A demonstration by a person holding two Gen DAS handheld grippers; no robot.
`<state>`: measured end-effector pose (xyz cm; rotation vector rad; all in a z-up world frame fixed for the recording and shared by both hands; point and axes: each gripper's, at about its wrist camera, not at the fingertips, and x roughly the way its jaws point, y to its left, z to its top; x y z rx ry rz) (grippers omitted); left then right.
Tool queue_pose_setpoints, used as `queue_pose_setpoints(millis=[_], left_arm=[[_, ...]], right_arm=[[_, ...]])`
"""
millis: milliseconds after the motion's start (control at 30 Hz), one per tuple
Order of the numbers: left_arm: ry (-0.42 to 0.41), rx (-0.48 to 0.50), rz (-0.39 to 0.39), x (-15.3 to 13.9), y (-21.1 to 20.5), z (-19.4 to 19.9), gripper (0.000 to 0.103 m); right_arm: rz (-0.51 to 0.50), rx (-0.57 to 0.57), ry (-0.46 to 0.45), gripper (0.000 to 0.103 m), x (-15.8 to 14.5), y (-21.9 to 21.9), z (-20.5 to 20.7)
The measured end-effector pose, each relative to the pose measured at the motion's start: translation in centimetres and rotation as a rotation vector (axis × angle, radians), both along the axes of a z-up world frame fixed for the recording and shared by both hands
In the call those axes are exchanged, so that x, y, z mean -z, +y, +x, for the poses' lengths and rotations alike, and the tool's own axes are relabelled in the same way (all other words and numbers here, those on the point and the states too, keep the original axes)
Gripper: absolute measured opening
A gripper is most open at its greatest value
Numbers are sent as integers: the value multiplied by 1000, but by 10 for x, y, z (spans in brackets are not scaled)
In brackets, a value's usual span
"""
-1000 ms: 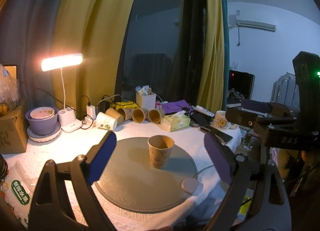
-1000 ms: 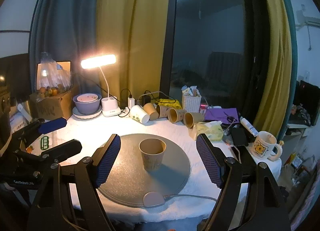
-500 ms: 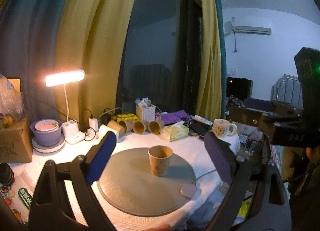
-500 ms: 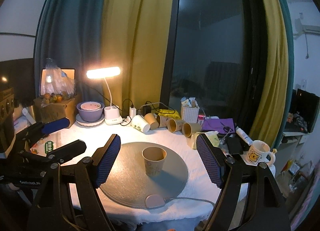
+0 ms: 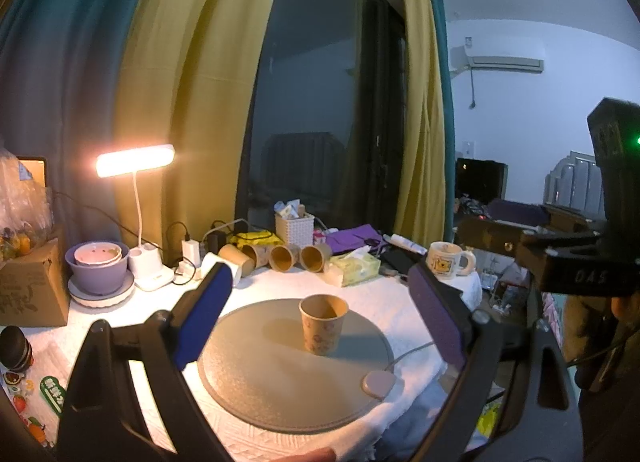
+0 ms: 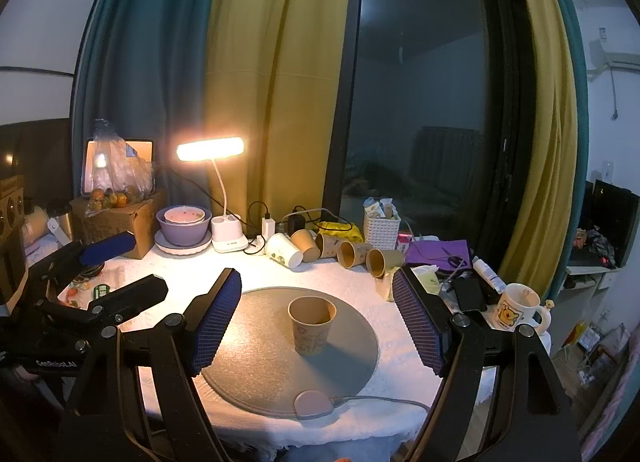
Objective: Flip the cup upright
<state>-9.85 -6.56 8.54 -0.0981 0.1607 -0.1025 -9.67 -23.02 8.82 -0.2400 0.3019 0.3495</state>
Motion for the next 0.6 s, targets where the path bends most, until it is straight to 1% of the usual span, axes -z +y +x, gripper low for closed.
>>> queue_pose_setpoints(millis=[600], left_arm=[[2, -1, 0, 0, -1, 0, 91]], right_arm=[[-2, -1, 5, 81, 1, 0, 0]])
